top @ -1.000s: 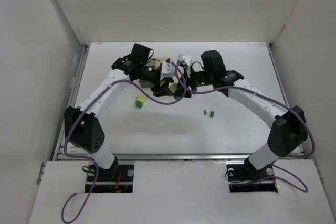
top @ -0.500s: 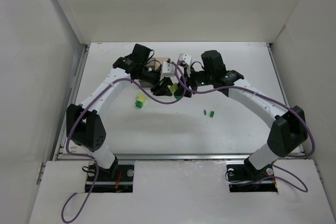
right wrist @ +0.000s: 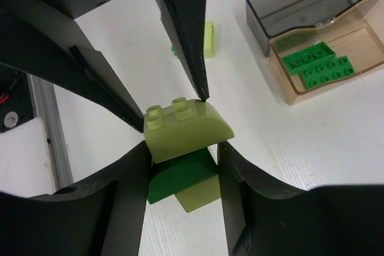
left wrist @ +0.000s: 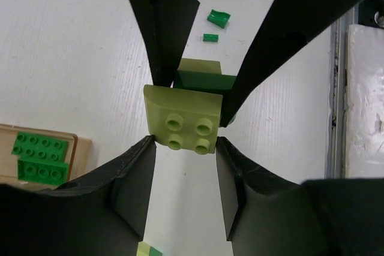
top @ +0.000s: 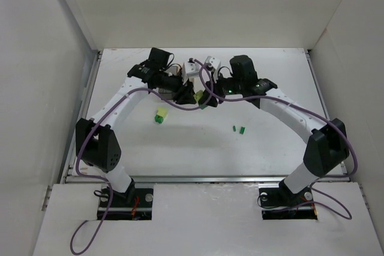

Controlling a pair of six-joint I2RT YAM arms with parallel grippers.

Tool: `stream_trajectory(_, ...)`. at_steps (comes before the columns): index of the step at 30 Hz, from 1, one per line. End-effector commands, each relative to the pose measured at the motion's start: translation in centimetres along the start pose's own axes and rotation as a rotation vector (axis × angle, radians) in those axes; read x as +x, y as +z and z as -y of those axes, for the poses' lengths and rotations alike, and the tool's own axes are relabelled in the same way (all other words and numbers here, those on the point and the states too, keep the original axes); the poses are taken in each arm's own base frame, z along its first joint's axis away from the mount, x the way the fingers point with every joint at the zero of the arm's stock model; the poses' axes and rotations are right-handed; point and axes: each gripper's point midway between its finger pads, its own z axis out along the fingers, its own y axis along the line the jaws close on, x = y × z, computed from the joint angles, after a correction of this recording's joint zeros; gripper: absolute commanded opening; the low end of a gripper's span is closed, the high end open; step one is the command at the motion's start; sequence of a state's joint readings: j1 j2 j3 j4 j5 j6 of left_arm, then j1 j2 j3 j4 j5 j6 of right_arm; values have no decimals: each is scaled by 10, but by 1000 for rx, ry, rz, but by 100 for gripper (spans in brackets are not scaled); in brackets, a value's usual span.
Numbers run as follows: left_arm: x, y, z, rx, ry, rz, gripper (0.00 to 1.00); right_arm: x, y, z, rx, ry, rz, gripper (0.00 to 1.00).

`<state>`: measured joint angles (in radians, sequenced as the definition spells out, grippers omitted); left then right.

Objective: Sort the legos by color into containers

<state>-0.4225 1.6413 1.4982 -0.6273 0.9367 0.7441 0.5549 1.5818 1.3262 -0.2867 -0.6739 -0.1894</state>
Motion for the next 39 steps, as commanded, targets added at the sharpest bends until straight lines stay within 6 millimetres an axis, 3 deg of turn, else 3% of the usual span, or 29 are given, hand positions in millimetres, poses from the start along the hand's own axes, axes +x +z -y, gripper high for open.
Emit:
stream_trajectory(1, -25, -5, -13, -74, -19, 76, 0, -25, 9, -3, -17, -1, 59, 33)
stream_trajectory(3, -25, -5, -15, -86, -21, 76, 0, -22, 12, -1, -9, 16, 51, 36)
stream_trajectory(6, -19, -5, -15, -94, -17, 62, 0, -21, 14, 0, -18, 16, 52, 56)
stream_trajectory(7, -14, -4, -15, -98, -26, 51, 0, -21, 14, 0, -18, 16, 52, 56)
stream_trajectory(9, -10, -3, -17, -109, -26, 45, 0, -21, 14, -2, -28, 16, 53, 55)
stream_trajectory(13, -2, 0, -18, -111, -29, 31, 0, -20, 16, 2, -9, 10, 58, 36)
stream_trajectory(19, 16, -1, -27, -156, -35, -12, 0, 11, 19, 23, 51, 108, 3, 39)
stream_trajectory(22, 27, -9, -36, -193, -51, -15, 0, 20, 16, 33, 80, 137, -4, 45)
stream_trajectory(25, 30, -11, -40, -205, -54, -11, 0, 21, 18, 37, 89, 135, -2, 45)
stream_trajectory(27, 29, -12, -44, -217, -37, -12, 0, 26, 23, 37, 70, 140, -7, 34)
stream_trajectory(28, 28, -14, -48, -231, -31, -4, 0, 13, 25, 41, 73, 133, 19, 32)
stream_trajectory(30, 29, -15, -53, -243, -58, 5, 0, 13, 37, 49, 63, 157, 13, 32)
stream_trajectory(31, 28, -20, -60, -265, -82, 20, 0, -2, 39, 52, 65, 153, 37, 32)
stream_trajectory(34, 31, -36, -87, -366, -109, 39, 0, -6, 46, 60, 75, 175, 41, 32)
stream_trajectory(36, 43, -50, -108, -462, -171, 37, 0, -11, 46, 66, 103, 180, 48, 32)
stream_trajectory(38, 51, -53, -124, -517, -192, 32, 0, -6, 48, 76, 156, 196, 38, 32)
stream_trajectory(39, 65, -53, -135, -539, -228, 13, 0, -5, 47, 79, 173, 209, 38, 32)
